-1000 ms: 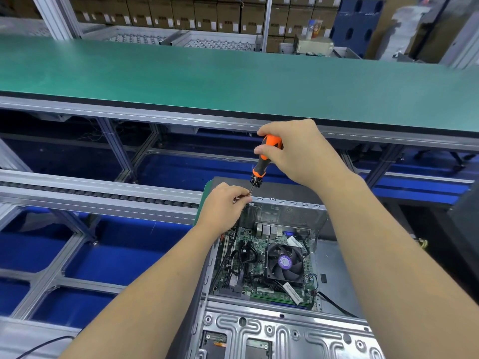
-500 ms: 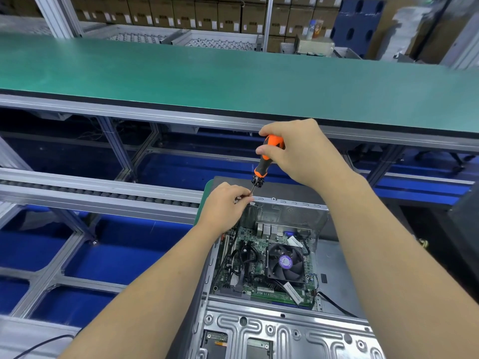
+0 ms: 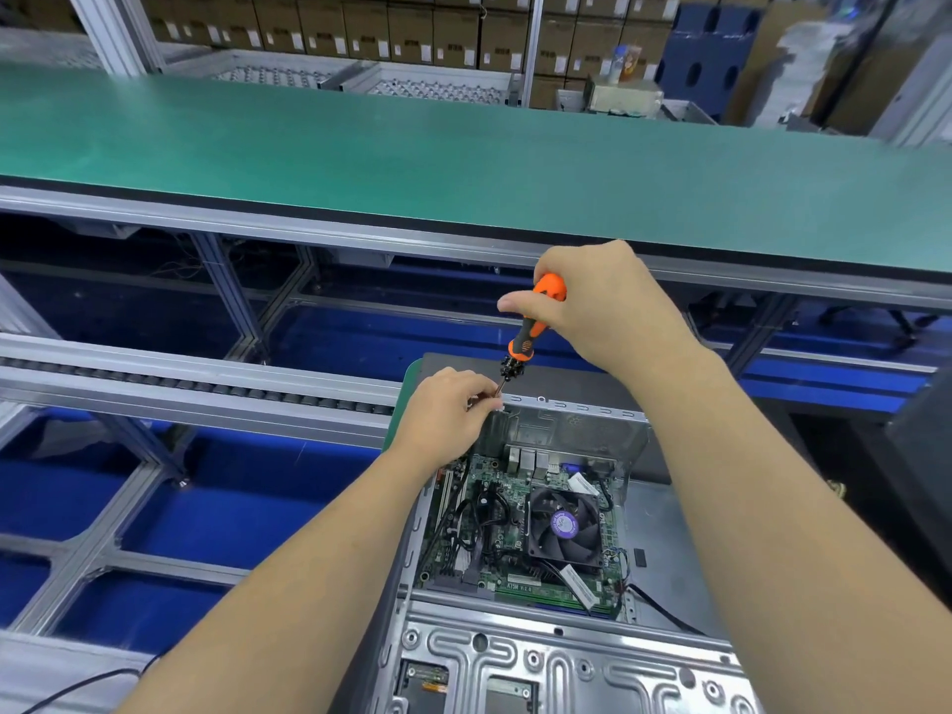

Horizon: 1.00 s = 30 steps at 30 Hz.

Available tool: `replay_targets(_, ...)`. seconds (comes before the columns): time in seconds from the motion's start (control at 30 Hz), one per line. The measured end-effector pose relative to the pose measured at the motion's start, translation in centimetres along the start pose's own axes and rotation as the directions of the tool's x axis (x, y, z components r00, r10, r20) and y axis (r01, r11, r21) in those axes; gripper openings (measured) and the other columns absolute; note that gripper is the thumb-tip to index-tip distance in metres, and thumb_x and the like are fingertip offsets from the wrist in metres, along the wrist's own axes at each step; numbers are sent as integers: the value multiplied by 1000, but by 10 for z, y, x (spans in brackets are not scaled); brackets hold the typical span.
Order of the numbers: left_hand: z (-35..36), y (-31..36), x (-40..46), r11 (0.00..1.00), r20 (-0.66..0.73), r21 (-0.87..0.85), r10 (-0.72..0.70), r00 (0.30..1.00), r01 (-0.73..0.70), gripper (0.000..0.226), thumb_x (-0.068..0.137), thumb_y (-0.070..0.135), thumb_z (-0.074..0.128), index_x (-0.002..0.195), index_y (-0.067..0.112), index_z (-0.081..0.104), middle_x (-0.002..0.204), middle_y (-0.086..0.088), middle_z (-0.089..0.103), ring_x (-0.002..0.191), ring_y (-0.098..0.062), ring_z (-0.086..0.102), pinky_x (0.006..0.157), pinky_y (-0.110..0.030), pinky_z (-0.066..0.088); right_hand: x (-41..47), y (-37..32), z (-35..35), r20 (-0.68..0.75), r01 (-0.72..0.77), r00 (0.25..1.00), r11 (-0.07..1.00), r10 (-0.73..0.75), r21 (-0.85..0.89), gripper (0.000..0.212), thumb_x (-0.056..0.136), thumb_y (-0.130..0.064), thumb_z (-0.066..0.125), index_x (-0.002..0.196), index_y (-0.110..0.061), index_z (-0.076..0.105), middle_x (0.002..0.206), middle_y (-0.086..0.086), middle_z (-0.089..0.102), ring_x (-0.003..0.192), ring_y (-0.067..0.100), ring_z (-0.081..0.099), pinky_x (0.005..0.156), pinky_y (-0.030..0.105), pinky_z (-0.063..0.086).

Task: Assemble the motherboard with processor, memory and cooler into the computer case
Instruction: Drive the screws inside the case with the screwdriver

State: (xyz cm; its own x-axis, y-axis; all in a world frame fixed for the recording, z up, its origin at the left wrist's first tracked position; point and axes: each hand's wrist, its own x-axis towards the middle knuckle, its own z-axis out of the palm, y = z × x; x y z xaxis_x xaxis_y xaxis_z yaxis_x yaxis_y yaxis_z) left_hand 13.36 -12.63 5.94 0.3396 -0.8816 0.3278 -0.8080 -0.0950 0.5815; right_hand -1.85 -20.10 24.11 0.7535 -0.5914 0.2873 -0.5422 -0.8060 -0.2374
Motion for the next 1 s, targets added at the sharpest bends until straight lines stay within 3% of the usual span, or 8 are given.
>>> replay_targets(0.13,-1,0,-1,1000,46,-1,12,999,-11,12,97,20,60,93,17,71,88,5,67,87,-20,53,82,-43,46,0,0,-10,86,96,991,994,-100,48,32,95,-33,67,123,-18,65,108,1,64,102,23,55,87,34,46)
replay_targets(0.2,0,-1,0,1000,31,-30,6,1000,-5,10,96,21,62,93,17,70,91,8,64,89,-17,55,84,-39,48,2,-4,-12,54,83,995,995,-86,55,26,93,-37,68,110,-18,70,87,-3,64,92,23,56,79,32,45)
replay_targets(0.33,0,0,0,999,8,-30,-18,1000,18,11,95,28,64,94,19,71,88,12,62,88,-13,54,83,-34,47,6,-10,-7,74,7,997,995,1,-102,57,93,-61,56,83,-5,61,71,7,58,72,27,56,65,37,48)
replay_targets(0.43,-1,-1,0,999,28,-41,0,1000,2,12,97,20,61,92,15,71,90,4,66,90,-19,56,84,-43,47,5,-5,-8,92,64,994,997,-67,34,26,96,-38,65,109,-15,66,95,-2,63,84,23,55,77,35,49)
replay_targets(0.5,-1,0,0,999,34,-46,-3,999,5,12,97,20,61,93,15,71,92,4,67,91,-20,56,85,-43,48,2,-3,-9,77,74,994,989,-84,126,31,94,-25,69,125,-23,64,103,-6,61,89,18,52,82,31,47)
replay_targets(0.73,-6,5,-4,989,23,-127,-80,997,82,27,87,6,54,107,20,66,94,12,62,91,-11,58,85,-31,51,-5,11,-4,3,40,999,989,-41,145,27,95,-24,68,123,-21,67,92,-5,59,84,17,51,77,26,39)
replay_targets(0.93,-8,14,-2,989,32,110,-104,994,100,30,92,2,46,107,15,68,106,3,65,102,-15,54,91,-34,50,-22,25,-15,-46,11,999,977,-1,213,30,95,-20,69,124,-25,66,97,-4,60,89,16,54,82,27,44)
replay_targets(1.0,-8,18,-4,977,72,203,-82,994,66,31,92,4,45,109,15,68,109,0,66,105,-19,54,92,-36,49,-28,30,-21,-70,7,998,975,9,224,29,95,-18,69,123,-23,67,94,-7,60,81,7,55,76,17,42)
